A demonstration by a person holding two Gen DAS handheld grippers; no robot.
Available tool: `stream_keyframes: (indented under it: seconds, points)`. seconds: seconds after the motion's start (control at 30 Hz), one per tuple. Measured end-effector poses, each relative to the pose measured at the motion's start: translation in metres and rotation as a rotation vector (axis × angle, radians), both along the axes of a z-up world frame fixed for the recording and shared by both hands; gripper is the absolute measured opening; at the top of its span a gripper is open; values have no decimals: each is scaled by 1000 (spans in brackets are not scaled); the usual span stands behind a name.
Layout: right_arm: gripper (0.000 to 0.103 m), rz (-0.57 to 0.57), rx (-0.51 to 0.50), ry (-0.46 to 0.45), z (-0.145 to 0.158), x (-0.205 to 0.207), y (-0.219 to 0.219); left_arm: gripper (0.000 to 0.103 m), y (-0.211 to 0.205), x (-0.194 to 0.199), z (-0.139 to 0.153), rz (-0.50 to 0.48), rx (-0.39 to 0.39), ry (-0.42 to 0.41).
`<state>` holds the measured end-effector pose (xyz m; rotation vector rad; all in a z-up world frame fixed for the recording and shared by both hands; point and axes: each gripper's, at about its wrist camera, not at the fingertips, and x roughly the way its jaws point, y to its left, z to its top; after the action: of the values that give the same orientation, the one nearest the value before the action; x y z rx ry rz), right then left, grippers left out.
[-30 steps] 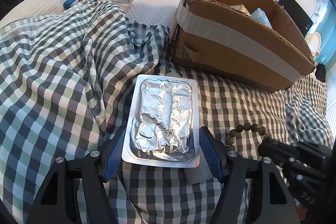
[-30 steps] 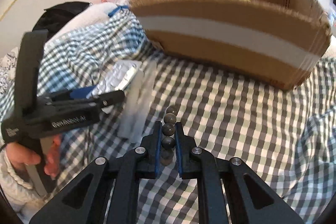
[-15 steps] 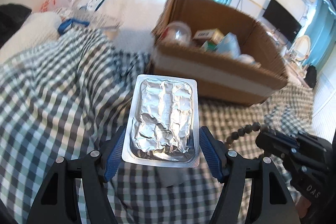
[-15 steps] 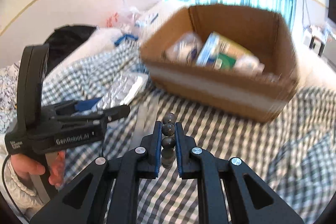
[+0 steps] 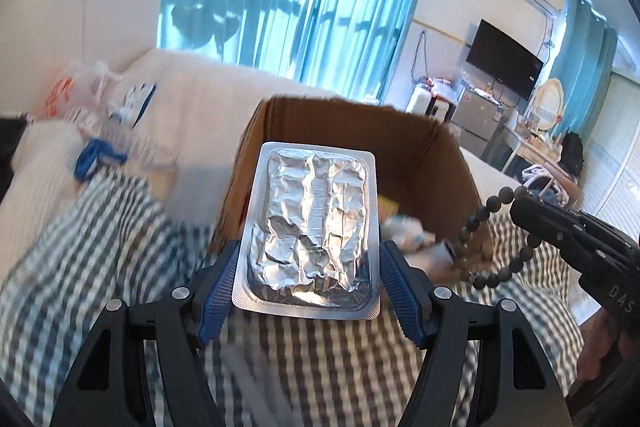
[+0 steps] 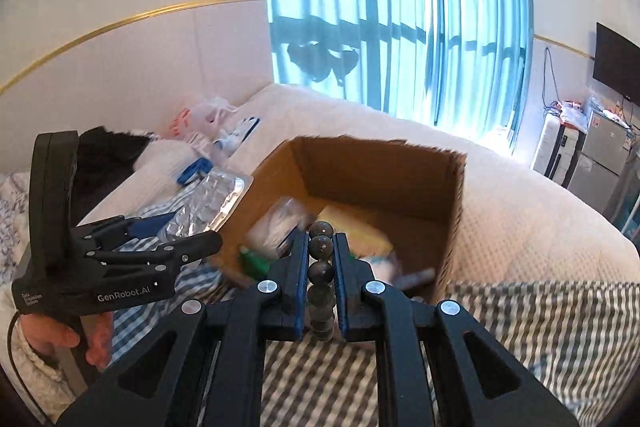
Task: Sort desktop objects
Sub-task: 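Open both tools to drop the blister pack and bracelet into the box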
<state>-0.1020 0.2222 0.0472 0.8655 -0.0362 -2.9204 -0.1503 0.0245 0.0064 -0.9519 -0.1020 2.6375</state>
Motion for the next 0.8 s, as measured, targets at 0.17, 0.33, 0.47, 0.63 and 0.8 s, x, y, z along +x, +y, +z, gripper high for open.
stream_keyframes:
  seconds: [0.17,0.33,0.47,0.63,0.8]
  points:
    - [11,-34,-19,-24,-7,-39,27,71,23,-34,0,-12,-45,21]
    - [11,-75,-7,-29,-18,-65,46,71,39,-68,-12,-3,-61,20]
    - [46,-113,5,-22,-21,-66,54,84,49,-84,-24,-1,-89,-13]
    - [46,-115,2,8,-12,-42,49,93,45,-70,-23,19,-129,-10]
    - [46,-88,27,20,3,-8,28,93,18,-34,-7,51,-157,-8]
